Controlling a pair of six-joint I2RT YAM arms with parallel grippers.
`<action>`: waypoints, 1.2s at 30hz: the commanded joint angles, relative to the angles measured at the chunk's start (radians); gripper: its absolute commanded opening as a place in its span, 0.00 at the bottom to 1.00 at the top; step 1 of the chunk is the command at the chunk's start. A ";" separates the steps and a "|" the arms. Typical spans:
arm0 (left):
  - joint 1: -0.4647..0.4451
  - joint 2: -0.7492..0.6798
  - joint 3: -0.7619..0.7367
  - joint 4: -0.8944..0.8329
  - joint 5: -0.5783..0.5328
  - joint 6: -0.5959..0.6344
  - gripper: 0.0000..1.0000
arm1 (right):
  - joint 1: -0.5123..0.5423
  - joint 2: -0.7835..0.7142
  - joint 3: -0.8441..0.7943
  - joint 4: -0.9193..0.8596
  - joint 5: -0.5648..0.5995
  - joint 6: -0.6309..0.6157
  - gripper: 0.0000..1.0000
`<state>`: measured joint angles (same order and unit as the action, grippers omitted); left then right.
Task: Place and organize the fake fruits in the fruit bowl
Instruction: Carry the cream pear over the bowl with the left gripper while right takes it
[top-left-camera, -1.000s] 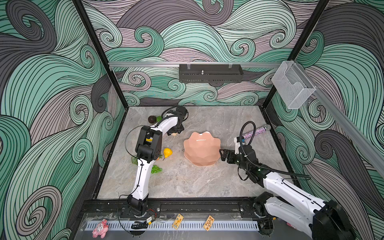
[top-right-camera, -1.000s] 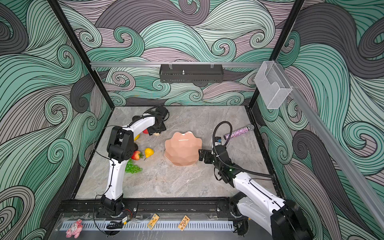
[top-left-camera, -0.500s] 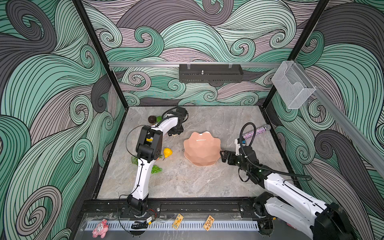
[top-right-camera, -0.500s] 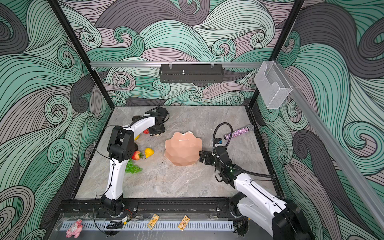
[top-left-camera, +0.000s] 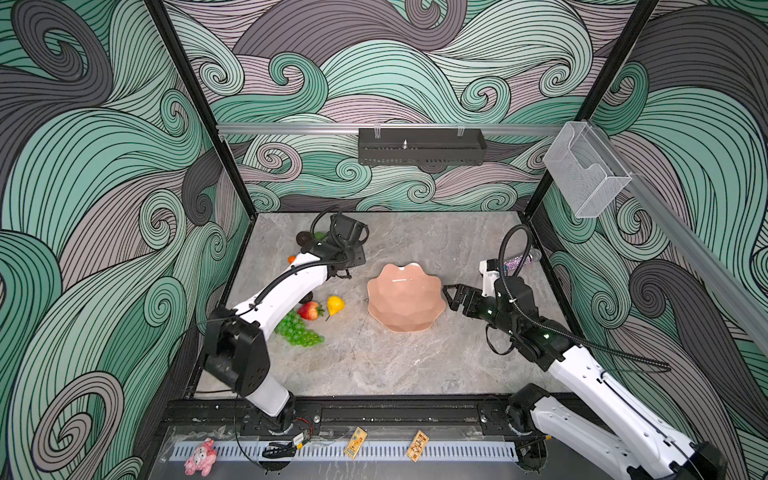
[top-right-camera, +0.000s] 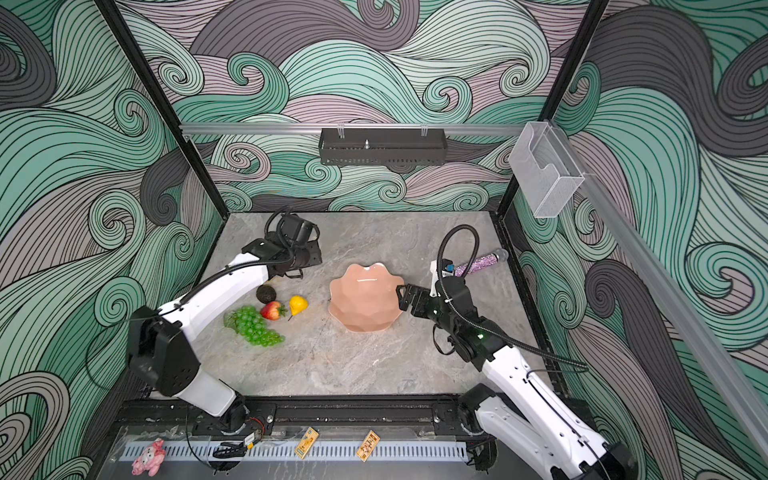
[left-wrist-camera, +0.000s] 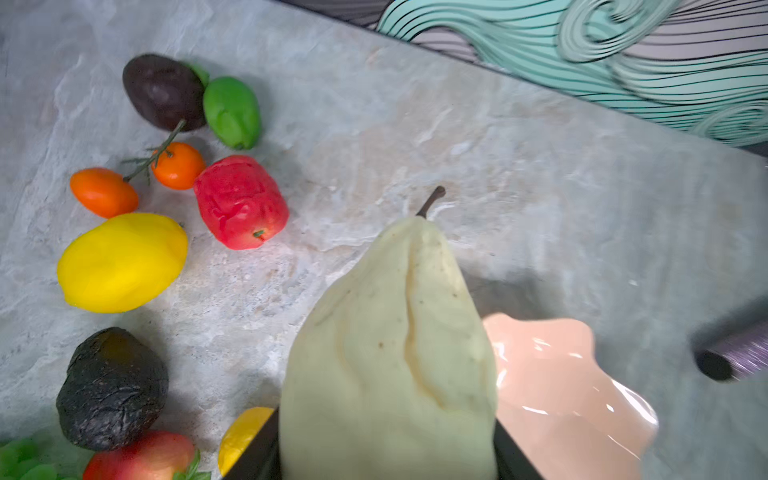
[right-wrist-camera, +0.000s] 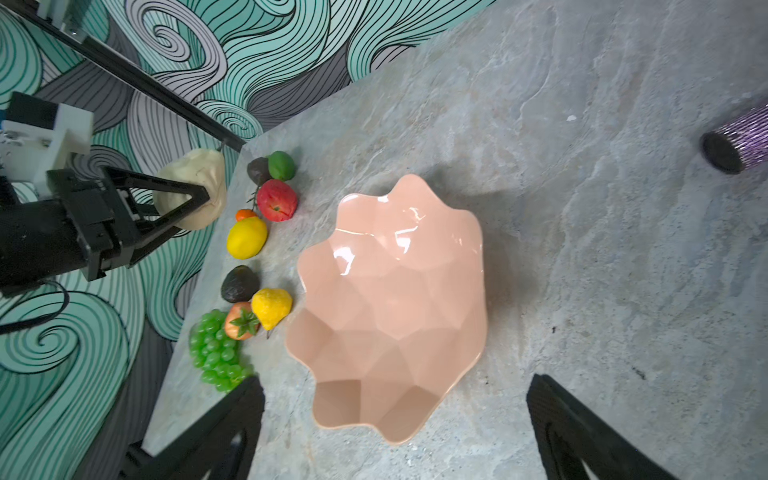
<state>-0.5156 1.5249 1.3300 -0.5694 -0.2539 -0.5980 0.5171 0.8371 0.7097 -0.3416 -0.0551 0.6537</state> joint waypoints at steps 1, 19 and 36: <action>-0.086 -0.092 -0.088 0.133 0.027 0.111 0.54 | 0.000 0.027 0.053 -0.062 -0.124 0.078 0.99; -0.352 -0.236 -0.505 0.876 0.232 0.423 0.52 | 0.005 0.013 0.068 0.059 -0.285 0.312 0.98; -0.417 -0.192 -0.565 1.001 0.362 0.491 0.54 | 0.032 0.094 0.053 0.209 -0.326 0.392 0.94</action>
<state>-0.9165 1.3388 0.7761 0.3637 0.0685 -0.1349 0.5415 0.9096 0.7551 -0.1604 -0.3779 1.0306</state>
